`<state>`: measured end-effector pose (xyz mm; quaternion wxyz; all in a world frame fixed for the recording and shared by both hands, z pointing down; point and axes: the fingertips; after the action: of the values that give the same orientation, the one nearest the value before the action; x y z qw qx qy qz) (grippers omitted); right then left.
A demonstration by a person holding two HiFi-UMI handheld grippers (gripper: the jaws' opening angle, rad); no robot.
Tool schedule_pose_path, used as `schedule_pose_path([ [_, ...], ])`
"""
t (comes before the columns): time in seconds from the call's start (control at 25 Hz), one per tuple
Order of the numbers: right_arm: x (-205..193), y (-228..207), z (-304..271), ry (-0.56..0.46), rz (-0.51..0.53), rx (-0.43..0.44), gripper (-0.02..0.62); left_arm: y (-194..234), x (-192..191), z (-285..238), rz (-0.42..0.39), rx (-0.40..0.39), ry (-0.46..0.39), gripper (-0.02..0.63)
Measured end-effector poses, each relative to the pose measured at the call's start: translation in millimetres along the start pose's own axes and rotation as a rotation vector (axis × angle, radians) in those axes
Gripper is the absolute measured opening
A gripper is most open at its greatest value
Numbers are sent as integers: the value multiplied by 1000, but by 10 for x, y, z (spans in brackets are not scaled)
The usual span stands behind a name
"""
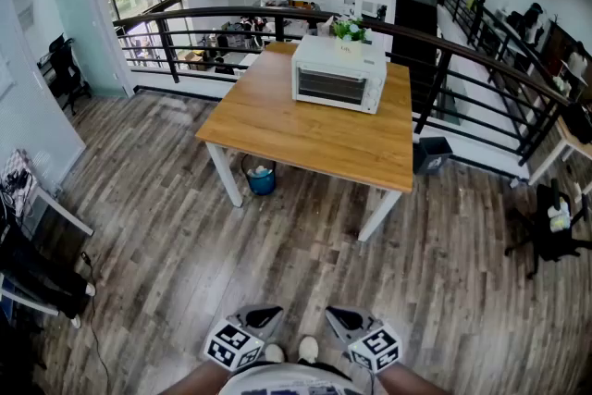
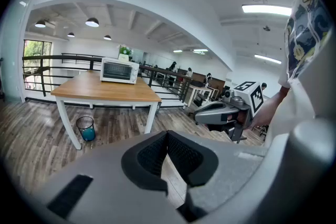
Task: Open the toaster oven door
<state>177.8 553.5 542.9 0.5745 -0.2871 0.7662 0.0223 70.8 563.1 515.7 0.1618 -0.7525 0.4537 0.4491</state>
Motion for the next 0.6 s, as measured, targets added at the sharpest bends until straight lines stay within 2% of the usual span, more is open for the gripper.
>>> schedule_pose_path([
  [0.28,119,-374,86,-40,16,-7,-2,-1,250,-331,-20,0,-23,3],
  [0.6,152,-564,-18,-55,-46,7,10,48,424,-444,-16,5,-38,3],
])
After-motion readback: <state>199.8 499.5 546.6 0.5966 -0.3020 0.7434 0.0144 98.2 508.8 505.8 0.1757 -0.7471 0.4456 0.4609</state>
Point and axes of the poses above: the fingertips, and each gripper's own axes: z backward along the fingers, y to its left, x out of its top, and after that the axes turned 9 degrees about x, right-handed
